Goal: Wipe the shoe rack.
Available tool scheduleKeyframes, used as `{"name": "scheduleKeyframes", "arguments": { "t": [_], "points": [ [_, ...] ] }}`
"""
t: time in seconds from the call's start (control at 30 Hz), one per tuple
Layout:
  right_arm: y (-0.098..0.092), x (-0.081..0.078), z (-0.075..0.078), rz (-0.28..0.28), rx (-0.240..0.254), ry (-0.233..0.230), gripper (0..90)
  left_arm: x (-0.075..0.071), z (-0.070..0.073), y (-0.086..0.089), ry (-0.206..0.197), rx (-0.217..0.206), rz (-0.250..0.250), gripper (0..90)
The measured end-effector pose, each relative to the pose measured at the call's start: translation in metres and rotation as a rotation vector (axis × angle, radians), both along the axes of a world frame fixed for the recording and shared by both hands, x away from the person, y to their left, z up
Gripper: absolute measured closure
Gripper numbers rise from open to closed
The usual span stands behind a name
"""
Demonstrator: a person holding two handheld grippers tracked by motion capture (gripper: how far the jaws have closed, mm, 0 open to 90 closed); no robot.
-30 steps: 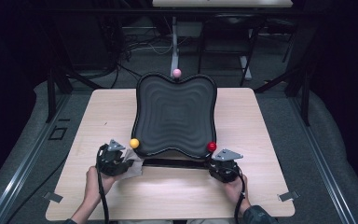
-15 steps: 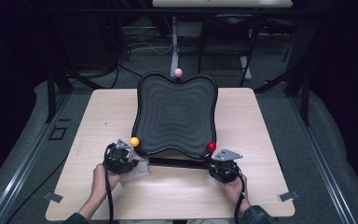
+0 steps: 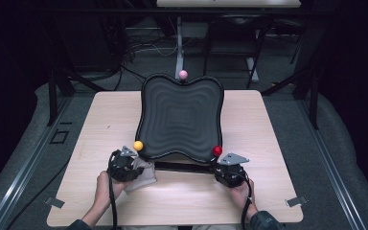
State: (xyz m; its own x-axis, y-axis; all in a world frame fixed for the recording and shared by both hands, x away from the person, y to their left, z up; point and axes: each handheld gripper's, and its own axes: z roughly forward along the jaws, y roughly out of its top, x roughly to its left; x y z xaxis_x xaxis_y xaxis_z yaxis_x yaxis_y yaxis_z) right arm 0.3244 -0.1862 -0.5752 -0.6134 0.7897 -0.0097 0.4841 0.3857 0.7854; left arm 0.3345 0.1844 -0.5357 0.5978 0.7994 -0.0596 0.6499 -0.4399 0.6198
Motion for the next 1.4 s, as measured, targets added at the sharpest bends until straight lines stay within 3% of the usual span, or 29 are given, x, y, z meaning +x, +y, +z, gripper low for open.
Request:
{"name": "scheduleKeyframes", "arguments": {
  "t": [0.1, 0.23, 0.57, 0.7, 0.8, 0.93, 1.1, 1.2, 1.4],
  "points": [
    [0.0, 0.0, 0.0, 0.002, 0.002, 0.001, 74.0, -0.004, 0.004, -0.001, -0.032, 0.004, -0.004, 75.7],
    [0.0, 0.0, 0.0, -0.001, -0.001, 0.0, 74.0, -0.001, 0.001, -0.001, -0.039, 0.005, 0.012, 75.7],
    [0.0, 0.0, 0.0, 0.001, 0.003, 0.002, 74.0, 0.012, -0.014, 0.002, 0.006, 0.007, 0.02, 75.6],
    [0.0, 0.001, 0.0, 0.002, 0.004, 0.003, 74.0, 0.014, -0.025, 0.0, 0.038, 0.049, 0.005, 75.8],
    [0.0, 0.0, 0.0, 0.0, 0.005, 0.007, 74.0, 0.013, -0.027, -0.001, 0.041, 0.057, 0.006, 75.9],
    [0.0, 0.0, 0.0, 0.001, 0.006, 0.005, 74.0, 0.005, -0.023, -0.002, 0.007, 0.045, 0.018, 75.9],
    [0.0, 0.001, 0.0, 0.0, 0.003, 0.004, 74.0, -0.01, -0.017, -0.007, -0.066, 0.021, 0.028, 75.9],
    [0.0, 0.0, 0.0, -0.001, 0.005, 0.005, 73.9, -0.013, -0.017, -0.01, -0.074, -0.012, 0.056, 75.8],
    [0.0, 0.0, 0.0, -0.002, 0.002, 0.004, 73.9, -0.014, -0.026, -0.019, -0.1, -0.025, 0.119, 75.8]
  ]
}}
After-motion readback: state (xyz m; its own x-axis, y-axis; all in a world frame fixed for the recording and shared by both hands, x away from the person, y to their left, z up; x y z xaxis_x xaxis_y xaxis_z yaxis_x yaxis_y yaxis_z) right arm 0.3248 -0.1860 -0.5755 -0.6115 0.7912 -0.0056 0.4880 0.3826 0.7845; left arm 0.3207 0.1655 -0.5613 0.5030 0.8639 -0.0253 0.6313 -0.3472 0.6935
